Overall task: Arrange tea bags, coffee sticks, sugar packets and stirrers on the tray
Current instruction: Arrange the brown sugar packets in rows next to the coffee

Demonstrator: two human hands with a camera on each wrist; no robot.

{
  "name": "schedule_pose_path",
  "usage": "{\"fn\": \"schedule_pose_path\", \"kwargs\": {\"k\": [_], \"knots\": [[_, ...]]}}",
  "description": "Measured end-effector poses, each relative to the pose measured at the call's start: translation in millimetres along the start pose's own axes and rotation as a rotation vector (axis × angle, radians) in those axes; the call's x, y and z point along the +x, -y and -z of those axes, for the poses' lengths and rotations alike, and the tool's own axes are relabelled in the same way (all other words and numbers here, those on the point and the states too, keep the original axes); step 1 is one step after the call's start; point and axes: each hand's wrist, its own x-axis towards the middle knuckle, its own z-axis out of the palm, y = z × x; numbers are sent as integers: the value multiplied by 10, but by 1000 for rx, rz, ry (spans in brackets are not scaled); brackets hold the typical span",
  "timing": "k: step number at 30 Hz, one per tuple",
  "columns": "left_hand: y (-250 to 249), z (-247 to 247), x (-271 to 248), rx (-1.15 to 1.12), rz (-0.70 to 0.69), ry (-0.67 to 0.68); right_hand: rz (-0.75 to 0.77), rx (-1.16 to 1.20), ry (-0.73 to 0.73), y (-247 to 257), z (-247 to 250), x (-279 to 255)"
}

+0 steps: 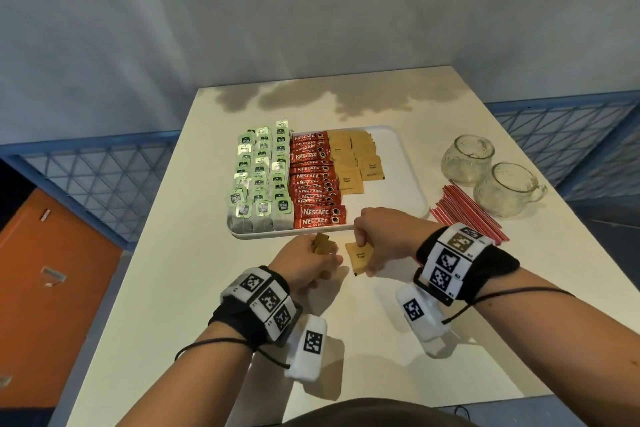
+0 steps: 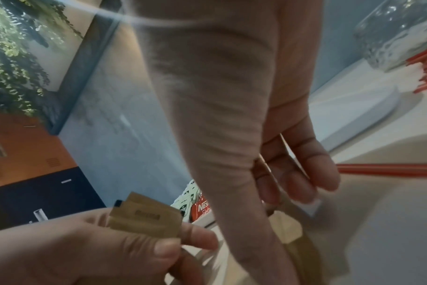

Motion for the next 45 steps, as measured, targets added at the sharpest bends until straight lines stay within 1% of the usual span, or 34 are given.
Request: {"fn": "schedule_pose_path", "kwargs": {"k": [2,6,8,10,12,13,14,16,17,18,19,21,22,24,27,29,30,32,34,36,39,41,45], "knots": [[-22,-34,21,123,-43,-8,2,46,5,22,-32,-9],[-133,-139,42,385,-145,46,17,246,29,75,-68,-33],[-157,-172,40,394,-191,50,17,254,3,95,-73,-40],[-161,-162,33,370,-228,37,48,185,-65,93,-90,-47],[-179,-93,30,379,-260,1,83,207,-131,83,-94,-86],[-200,-46,38,356,-270,-41,78,286,-157,58,-98,-111],[-227,10,38,286,-261,-86,59,429,-174,38,-102,-145],[-254,123,66,32,-204,-156,16,823,-206,4,-123,-198],[-252,161,63,-97,-155,-163,8,1010,-226,3,-129,-220],[-251,183,42,-190,-111,-155,6,1147,-244,21,-128,-241],[-240,176,26,-252,-83,-142,5,1236,-249,44,-133,-251],[-217,113,14,-331,-80,-152,24,1335,-215,112,-130,-246],[-213,77,25,-367,-84,-180,35,1348,-193,140,-132,-237],[-206,47,69,-415,-78,-235,30,1299,-180,153,-157,-202],[-222,52,122,-362,-100,-234,-25,1180,-280,94,-201,-151],[-244,71,141,-377,-79,-183,-33,1124,-358,48,-206,-118],[-255,91,159,-451,-39,-137,-37,1105,-395,21,-187,-100],[-289,156,171,-711,74,-5,-86,1106,-491,-76,-137,-18],[-310,256,215,-891,152,91,-180,1154,-581,-274,-73,121],[-328,354,247,-963,155,116,-278,1139,-611,-486,-2,266],[-339,453,250,-1056,121,152,-384,1051,-564,-714,20,466],[-305,504,262,-1106,101,183,-406,1014,-556,-767,13,551],[-237,566,288,-1048,92,209,-405,997,-615,-788,22,685]]}}
